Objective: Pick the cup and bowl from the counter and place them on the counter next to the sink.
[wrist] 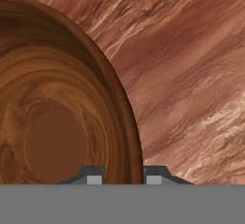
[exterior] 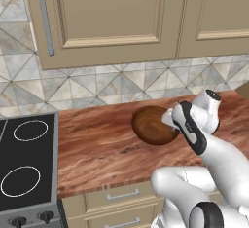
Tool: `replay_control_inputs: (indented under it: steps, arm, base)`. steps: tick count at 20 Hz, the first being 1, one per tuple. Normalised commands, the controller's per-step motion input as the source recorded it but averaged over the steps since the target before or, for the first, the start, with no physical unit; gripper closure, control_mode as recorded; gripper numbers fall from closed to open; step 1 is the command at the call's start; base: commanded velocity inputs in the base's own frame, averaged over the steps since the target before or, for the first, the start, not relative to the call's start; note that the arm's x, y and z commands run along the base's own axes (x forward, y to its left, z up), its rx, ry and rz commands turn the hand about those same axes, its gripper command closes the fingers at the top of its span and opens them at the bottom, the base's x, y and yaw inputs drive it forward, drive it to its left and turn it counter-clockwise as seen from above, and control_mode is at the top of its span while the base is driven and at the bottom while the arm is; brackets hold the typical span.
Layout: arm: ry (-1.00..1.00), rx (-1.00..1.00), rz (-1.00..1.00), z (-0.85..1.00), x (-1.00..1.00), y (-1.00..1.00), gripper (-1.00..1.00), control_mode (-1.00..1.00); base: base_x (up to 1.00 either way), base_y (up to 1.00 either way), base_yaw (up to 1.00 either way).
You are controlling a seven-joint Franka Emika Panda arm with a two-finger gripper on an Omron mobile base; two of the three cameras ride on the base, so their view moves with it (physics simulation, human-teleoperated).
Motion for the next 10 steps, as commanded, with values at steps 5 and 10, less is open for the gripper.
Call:
replay_control_inputs:
  steps: [5,10]
  arm:
    - [0.07,0.00,0.00,0.58,-0.86,-0.20,1.00,-1.00]
    - [0.13,0.00,0.00,0.65,-0.64,-0.06,1.00,-1.00]
  base:
    - [0.00,0.00,0.00]
    - [0.00,0.00,0.00]
